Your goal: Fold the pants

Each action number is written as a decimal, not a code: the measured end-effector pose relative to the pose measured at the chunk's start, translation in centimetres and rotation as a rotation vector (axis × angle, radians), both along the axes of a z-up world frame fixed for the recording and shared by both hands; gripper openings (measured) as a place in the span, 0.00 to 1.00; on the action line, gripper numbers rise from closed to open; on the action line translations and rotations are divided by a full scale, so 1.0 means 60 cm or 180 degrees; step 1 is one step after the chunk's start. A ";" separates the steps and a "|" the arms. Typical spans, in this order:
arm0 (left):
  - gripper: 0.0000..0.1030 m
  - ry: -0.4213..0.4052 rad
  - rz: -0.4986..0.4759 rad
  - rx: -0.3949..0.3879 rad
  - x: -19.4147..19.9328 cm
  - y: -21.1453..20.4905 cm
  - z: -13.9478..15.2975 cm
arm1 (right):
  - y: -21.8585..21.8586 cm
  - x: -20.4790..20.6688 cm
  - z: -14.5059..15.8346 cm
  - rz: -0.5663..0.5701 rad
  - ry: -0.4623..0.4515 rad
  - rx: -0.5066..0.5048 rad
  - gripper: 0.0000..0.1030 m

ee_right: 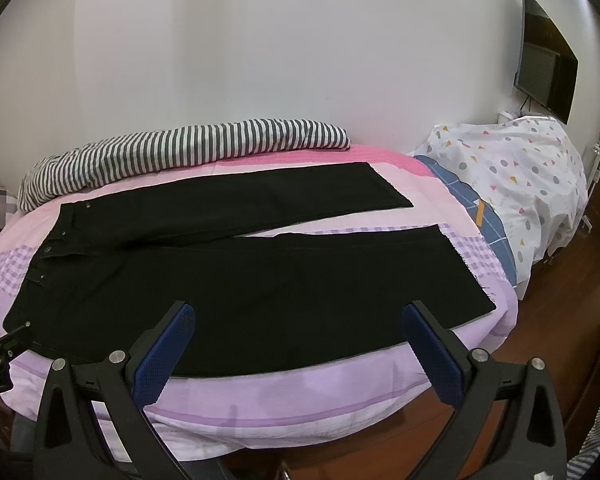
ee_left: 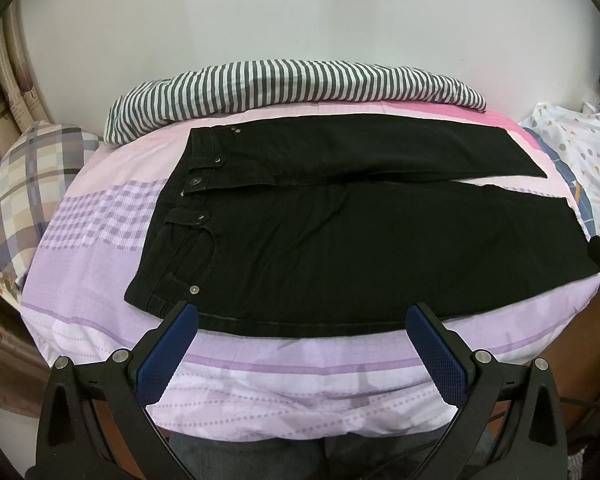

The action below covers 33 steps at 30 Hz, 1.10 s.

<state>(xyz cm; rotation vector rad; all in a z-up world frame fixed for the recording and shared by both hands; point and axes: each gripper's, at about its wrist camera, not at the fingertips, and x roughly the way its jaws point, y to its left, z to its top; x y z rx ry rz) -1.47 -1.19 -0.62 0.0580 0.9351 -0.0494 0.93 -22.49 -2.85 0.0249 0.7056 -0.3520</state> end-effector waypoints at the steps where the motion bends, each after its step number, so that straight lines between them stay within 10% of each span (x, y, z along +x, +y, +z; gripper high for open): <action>1: 1.00 0.0006 0.0002 0.0003 0.001 0.000 0.000 | 0.000 0.000 0.000 0.0001 0.0004 0.0002 1.00; 33: 1.00 0.0035 0.0025 0.0017 0.012 0.014 -0.018 | -0.005 0.022 -0.002 0.0090 0.0021 0.0021 1.00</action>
